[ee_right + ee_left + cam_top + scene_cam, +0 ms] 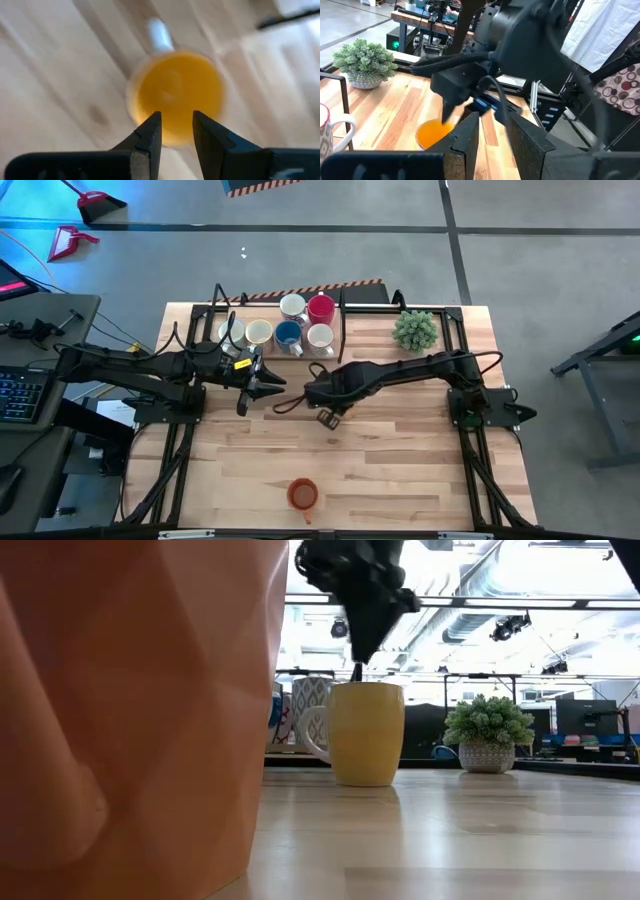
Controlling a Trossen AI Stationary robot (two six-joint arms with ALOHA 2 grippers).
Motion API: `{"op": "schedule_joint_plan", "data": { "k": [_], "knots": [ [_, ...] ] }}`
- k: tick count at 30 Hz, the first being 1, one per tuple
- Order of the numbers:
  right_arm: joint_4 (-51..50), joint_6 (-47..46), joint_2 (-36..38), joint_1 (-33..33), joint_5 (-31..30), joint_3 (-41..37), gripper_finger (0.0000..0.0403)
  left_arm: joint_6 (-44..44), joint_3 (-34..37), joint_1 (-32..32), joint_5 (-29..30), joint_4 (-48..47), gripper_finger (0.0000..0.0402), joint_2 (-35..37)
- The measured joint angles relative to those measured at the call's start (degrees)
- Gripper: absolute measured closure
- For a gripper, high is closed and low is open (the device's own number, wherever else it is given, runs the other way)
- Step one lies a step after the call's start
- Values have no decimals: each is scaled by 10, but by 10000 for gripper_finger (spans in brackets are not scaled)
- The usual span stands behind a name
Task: Place coffee mugs
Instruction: Put the yellow mug on the shelf
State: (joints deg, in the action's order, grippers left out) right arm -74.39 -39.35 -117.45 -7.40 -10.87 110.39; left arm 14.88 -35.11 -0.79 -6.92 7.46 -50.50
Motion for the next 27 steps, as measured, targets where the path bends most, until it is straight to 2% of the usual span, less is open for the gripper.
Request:
{"op": "schedule_joint_plan", "data": {
  "k": [4, 8, 13, 16, 20, 27],
  "knots": [
    [-73, 19, 0, -2, -17, -4, 317, 0, 0, 0, 0, 0, 308, 0],
    [-114, 69, 1, -3, -4, -6, 317, 0, 0, 0, 0, -6, 308, 0],
    [-112, 120, 3, -12, 16, -6, 317, 0, 0, 0, 0, -24, 308, 0],
    [-104, 147, 3, -20, 49, -6, 317, 0, 0, 0, 0, -37, 308, 0],
    [-84, 187, 3, -28, 53, -6, 314, 0, 0, 0, 0, -37, 308, 0],
    [-26, 228, 3, -27, 40, -6, 274, 0, 0, 0, 0, -33, 308, 0]
  ]
}}
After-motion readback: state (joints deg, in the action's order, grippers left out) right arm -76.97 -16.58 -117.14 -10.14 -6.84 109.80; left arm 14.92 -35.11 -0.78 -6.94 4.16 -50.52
